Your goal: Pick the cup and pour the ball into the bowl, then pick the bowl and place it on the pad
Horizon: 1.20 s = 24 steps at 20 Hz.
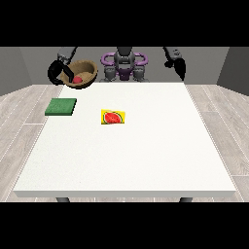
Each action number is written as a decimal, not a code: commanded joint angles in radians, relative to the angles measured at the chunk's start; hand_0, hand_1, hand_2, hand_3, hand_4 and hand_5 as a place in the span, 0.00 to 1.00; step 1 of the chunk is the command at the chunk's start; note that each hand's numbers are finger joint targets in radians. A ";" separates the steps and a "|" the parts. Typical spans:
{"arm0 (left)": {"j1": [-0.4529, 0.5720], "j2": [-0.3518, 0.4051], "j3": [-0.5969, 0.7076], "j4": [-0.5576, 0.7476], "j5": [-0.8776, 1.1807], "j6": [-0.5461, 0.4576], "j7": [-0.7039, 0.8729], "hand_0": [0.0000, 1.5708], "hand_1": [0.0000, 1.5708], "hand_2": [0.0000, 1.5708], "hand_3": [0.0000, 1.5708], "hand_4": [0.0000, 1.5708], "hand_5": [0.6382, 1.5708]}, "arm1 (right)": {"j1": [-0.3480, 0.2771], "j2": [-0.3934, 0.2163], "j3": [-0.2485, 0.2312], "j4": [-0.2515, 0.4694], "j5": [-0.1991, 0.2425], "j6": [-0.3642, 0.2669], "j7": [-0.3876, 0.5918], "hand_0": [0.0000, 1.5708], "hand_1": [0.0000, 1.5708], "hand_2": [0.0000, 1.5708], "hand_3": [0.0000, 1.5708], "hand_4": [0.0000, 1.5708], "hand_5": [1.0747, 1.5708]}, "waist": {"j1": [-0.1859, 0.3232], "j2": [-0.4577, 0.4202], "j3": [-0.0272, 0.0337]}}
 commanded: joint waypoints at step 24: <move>-0.097 0.478 0.397 0.170 0.308 -0.410 -0.165 0.00 0.00 0.00 0.00 0.76 0.99 | -0.057 -0.279 -0.275 0.095 -0.122 0.006 -0.184 1.00 1.00 1.00 0.45 0.00 0.98 | 0.094 0.315 0.0006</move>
